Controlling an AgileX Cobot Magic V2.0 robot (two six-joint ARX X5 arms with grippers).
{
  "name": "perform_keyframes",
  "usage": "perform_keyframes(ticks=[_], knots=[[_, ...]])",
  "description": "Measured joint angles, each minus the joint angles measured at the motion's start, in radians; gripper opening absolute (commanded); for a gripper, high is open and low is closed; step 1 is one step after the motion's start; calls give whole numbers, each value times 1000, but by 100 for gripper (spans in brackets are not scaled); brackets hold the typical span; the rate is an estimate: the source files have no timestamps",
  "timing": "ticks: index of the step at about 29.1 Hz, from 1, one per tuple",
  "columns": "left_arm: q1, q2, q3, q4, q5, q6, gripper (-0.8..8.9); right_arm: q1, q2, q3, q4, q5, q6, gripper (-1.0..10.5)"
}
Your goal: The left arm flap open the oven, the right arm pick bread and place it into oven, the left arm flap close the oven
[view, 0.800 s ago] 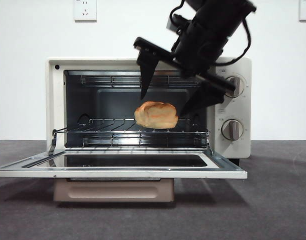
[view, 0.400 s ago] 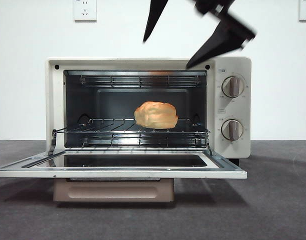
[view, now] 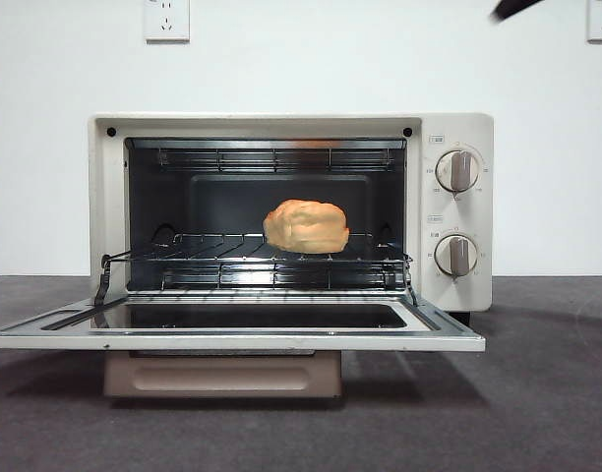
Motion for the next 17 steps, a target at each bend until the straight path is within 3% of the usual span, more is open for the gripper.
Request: perform_keyframes(ticks=[3, 9, 13, 17], knots=[[80, 94, -2, 37, 126, 19, 11, 0, -79, 0, -95, 0, -29, 433], [262, 243, -24, 127, 219, 47, 11, 0, -205, 0, -250, 52, -51, 433], [393, 312, -98, 223, 347, 35, 11, 0, -281, 0, -314, 89, -51, 433], [457, 351, -217, 327, 434, -18, 11, 0, -352, 0, -326, 116, -50, 433]])
